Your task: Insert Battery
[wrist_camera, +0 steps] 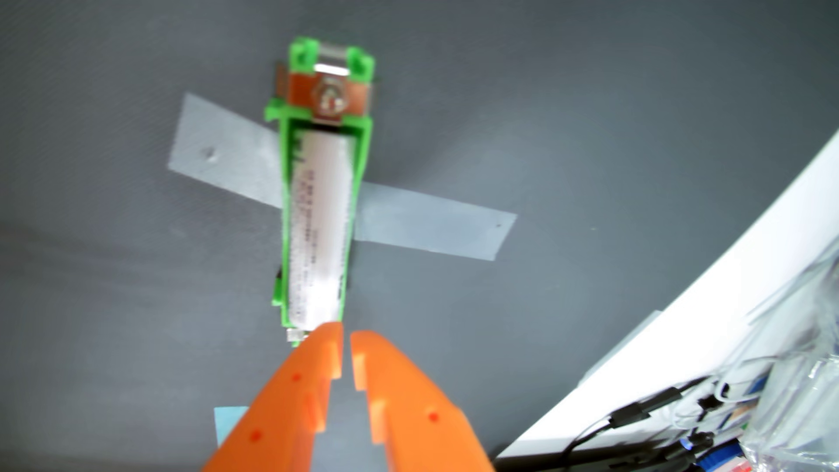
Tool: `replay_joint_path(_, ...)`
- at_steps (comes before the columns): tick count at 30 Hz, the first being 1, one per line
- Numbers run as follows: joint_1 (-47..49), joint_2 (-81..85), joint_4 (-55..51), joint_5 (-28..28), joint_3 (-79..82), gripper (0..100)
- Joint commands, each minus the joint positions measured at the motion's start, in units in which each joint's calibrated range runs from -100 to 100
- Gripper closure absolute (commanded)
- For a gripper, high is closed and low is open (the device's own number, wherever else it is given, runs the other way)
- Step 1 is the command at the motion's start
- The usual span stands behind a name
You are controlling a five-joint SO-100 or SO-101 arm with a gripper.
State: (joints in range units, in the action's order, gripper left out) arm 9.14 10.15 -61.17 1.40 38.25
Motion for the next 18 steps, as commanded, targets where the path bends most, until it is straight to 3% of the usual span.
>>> replay_joint_path(1, -0.4, 1.3, 1.8, -0.2, -0.2, 98)
replay_joint_path(18, -0.4, -3.6, 2.2, -0.3, 0.8, 98)
